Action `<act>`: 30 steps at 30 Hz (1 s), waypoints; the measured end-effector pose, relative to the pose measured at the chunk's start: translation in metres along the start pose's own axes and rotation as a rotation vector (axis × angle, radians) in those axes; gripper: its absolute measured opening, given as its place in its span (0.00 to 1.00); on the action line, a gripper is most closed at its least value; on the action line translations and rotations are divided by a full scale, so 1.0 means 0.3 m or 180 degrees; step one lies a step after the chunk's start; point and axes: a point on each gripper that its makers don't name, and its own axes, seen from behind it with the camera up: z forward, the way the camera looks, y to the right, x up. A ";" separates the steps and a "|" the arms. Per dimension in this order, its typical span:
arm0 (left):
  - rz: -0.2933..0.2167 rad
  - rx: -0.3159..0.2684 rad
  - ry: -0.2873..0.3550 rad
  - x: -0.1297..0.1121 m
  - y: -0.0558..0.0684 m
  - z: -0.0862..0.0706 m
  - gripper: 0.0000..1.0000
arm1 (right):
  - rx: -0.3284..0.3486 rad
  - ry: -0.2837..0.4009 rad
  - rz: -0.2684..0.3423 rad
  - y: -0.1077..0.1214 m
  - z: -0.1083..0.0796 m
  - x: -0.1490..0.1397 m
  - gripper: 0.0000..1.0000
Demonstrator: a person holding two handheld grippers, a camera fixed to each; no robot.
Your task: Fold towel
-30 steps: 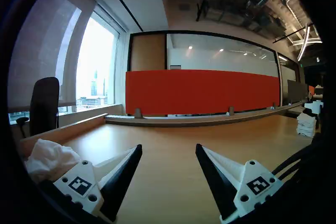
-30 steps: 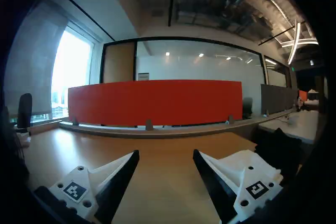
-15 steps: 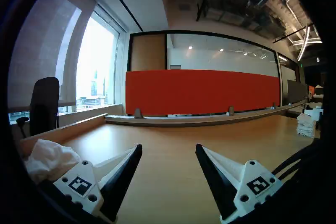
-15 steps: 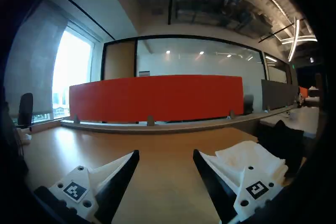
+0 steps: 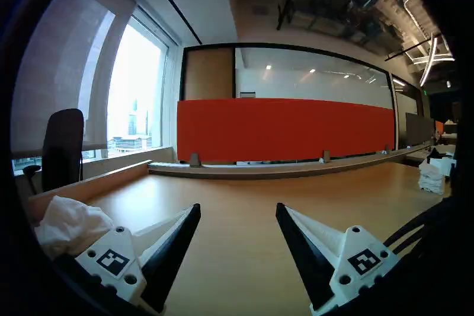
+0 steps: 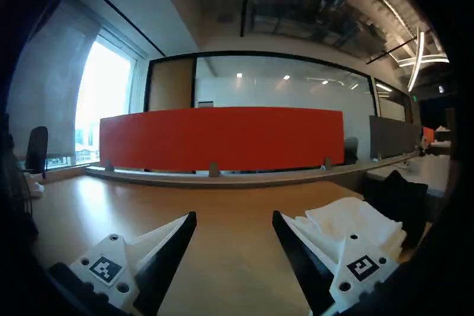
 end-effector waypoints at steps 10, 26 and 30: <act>0.0000 0.0000 0.0001 -0.001 0.001 0.000 0.94 | -0.0001 -0.0006 -0.0047 -0.009 -0.002 -0.009 0.99; 0.0000 0.0000 0.0000 0.002 0.000 0.000 0.94 | 0.0008 -0.0014 -0.0040 -0.009 0.001 -0.017 0.99; 0.0000 0.0000 -0.0001 0.004 -0.001 0.000 0.94 | 0.0007 -0.0014 -0.0039 -0.009 0.001 -0.018 0.99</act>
